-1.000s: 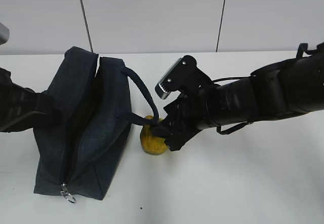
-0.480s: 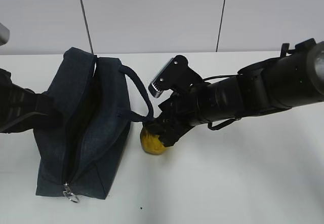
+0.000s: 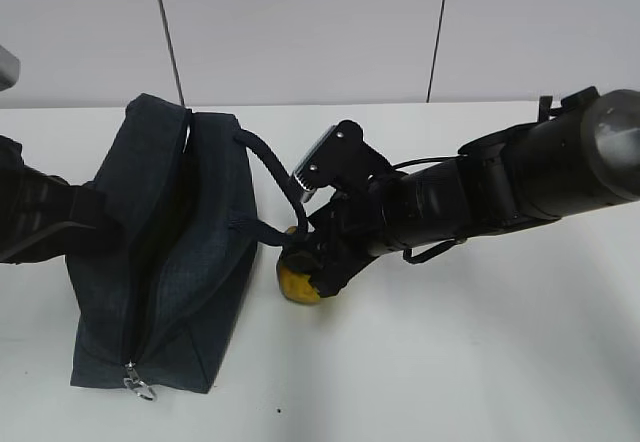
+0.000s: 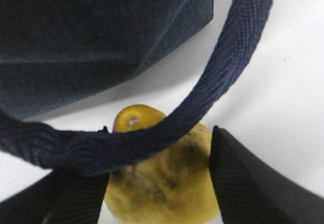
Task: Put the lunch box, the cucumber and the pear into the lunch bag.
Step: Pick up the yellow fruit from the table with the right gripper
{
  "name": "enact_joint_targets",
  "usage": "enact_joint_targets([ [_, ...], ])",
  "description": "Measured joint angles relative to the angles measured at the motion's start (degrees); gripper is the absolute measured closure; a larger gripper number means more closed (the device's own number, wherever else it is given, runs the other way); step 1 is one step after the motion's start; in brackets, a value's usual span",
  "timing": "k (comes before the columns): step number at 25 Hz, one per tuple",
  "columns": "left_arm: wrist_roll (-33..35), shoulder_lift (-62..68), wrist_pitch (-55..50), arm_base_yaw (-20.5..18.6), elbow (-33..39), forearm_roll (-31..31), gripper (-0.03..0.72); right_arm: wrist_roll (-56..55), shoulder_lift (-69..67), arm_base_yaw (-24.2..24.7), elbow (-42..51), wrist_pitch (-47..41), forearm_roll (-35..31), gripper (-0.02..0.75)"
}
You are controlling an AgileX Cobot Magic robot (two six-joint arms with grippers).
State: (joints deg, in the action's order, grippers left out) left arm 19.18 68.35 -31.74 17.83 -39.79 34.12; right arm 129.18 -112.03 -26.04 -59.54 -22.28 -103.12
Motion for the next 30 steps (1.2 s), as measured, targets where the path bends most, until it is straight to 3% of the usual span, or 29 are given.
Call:
enact_joint_targets([
  [3, 0.0, 0.0, 0.0, 0.0, 0.0, 0.0, 0.707, 0.1, 0.0, 0.0, -0.1, 0.0, 0.0, 0.297],
  [9, 0.0, 0.0, 0.0, 0.0, 0.0, 0.0, 0.707, 0.2, 0.0, 0.0, -0.6, 0.1, -0.4, 0.513],
  [15, 0.0, 0.0, 0.0, 0.0, 0.0, 0.0, 0.707, -0.1, 1.2, 0.0, -0.6, 6.4, -0.4, 0.554],
  [18, 0.0, 0.0, 0.0, 0.0, 0.0, 0.0, 0.707, -0.1, 2.7, 0.0, -0.5, 9.6, -0.4, 0.557],
  [22, 0.0, 0.0, -0.1, 0.0, 0.0, 0.0, 0.707, -0.1, 3.6, 0.0, -0.5, 7.5, -0.4, 0.531],
  [30, 0.0, 0.0, -0.1, 0.0, 0.0, 0.0, 0.707, -0.2, 3.6, 0.0, -0.5, 6.9, 1.1, 0.302],
])
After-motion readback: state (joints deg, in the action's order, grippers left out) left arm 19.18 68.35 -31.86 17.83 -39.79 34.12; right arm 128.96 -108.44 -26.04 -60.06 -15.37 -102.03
